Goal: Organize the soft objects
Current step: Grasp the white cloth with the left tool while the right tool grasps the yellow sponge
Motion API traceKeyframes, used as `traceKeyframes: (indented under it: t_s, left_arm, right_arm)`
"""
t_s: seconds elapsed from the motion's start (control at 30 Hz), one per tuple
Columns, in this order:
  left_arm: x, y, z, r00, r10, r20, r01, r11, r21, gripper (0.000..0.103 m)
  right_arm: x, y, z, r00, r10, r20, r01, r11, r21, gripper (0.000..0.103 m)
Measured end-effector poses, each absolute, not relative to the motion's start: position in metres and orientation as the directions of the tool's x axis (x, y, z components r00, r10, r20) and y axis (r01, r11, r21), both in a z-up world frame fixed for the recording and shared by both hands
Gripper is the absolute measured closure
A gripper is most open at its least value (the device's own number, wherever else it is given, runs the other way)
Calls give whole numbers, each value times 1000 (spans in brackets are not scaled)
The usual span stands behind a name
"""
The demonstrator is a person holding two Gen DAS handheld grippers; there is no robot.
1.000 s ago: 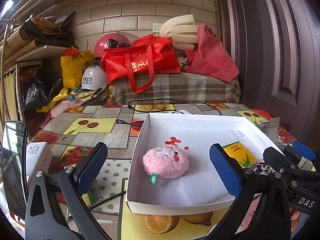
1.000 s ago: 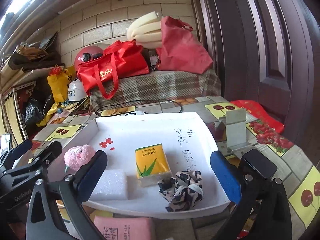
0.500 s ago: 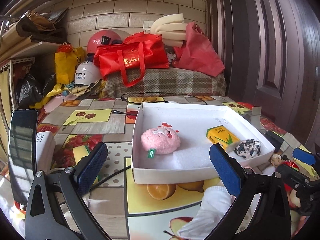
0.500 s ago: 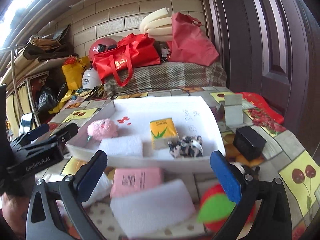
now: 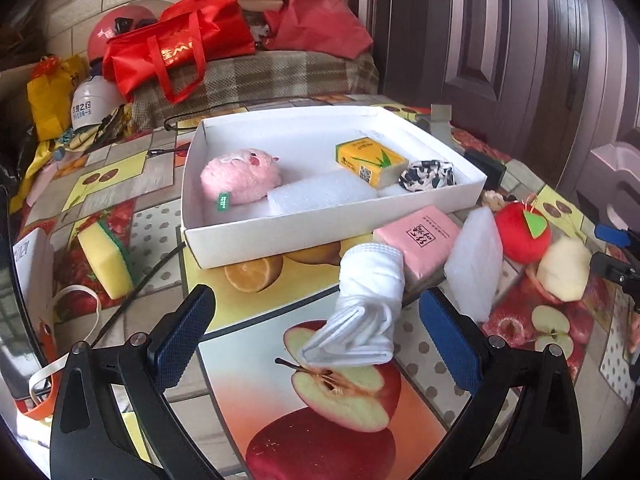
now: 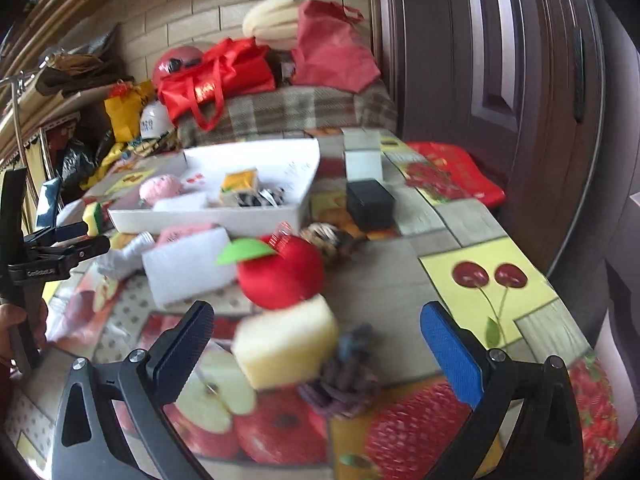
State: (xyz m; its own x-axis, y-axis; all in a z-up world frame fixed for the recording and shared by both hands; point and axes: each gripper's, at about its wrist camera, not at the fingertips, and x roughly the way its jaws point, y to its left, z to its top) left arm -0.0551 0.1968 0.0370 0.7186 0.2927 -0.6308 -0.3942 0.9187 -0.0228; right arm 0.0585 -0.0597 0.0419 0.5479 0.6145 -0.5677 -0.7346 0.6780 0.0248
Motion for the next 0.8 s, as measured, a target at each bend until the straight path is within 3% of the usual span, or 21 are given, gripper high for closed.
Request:
traceKeyframes:
  t_s: [0.1, 0.2, 0.3, 0.37, 0.4, 0.43, 0.47, 0.7, 0.8]
  left_arm:
    - [-42, 187, 30, 684, 269, -678, -348, 937, 21, 0]
    - [-29, 181, 21, 640, 256, -725, -312, 948, 59, 2]
    - [-19, 175, 14, 603, 247, -758, -283, 955, 86, 15]
    - [-21, 173, 16, 619, 240, -748, -270, 959, 85, 36]
    - [-23, 173, 17, 624, 243, -743, -271, 959, 86, 56]
    - [-24, 173, 17, 628, 245, -738, -273, 958, 87, 63]
    - [-25, 173, 19, 635, 246, -732, -275, 958, 84, 63]
    - [-66, 184, 49, 759, 335, -558, -387, 922, 27, 64]
    - [-80, 184, 57, 779, 395, -487, -441, 897, 21, 63]
  right_arm:
    - [68, -40, 27, 476, 572, -668, -757, 653, 20, 0]
    - [66, -24, 17, 471, 546, -693, -776, 630, -32, 0]
    - [59, -12, 13, 477, 524, -706, -792, 604, -88, 15]
    - [54, -9, 11, 485, 511, -710, -797, 592, -118, 37]
    - [53, -10, 12, 496, 512, -702, -795, 593, -129, 40]
    - [51, -14, 16, 502, 528, -685, -796, 591, -128, 52]
    - [49, -18, 19, 506, 550, -665, -798, 591, -118, 62]
    - [50, -87, 57, 609, 702, -368, -726, 681, 98, 63]
    - [43, -98, 62, 653, 694, -302, -704, 704, 93, 63]
